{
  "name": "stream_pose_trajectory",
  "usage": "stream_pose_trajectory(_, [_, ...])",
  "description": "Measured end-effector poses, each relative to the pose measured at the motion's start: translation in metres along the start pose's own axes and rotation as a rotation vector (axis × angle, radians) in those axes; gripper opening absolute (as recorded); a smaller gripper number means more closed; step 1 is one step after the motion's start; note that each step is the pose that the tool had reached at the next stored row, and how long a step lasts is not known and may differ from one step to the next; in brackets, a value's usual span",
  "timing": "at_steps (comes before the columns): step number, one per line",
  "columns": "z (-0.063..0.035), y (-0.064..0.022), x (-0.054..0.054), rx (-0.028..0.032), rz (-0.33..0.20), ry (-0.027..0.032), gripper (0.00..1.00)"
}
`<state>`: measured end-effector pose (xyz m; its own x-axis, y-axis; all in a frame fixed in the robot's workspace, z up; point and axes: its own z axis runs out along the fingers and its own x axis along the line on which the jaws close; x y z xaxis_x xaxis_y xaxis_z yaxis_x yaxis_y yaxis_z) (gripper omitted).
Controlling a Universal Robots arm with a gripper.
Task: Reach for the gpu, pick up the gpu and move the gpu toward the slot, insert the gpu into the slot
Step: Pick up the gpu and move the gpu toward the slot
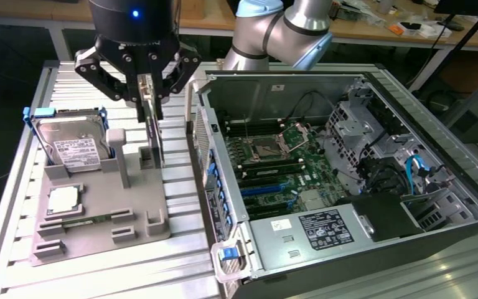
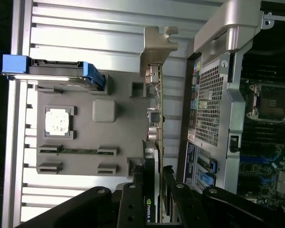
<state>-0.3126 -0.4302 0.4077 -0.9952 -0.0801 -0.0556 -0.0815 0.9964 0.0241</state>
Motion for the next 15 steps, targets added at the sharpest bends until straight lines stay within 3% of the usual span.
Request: stream_pose_trajectory(15, [-0.0299,0.0009,-0.004,0.0037,0.000,-0.0042,0.27])
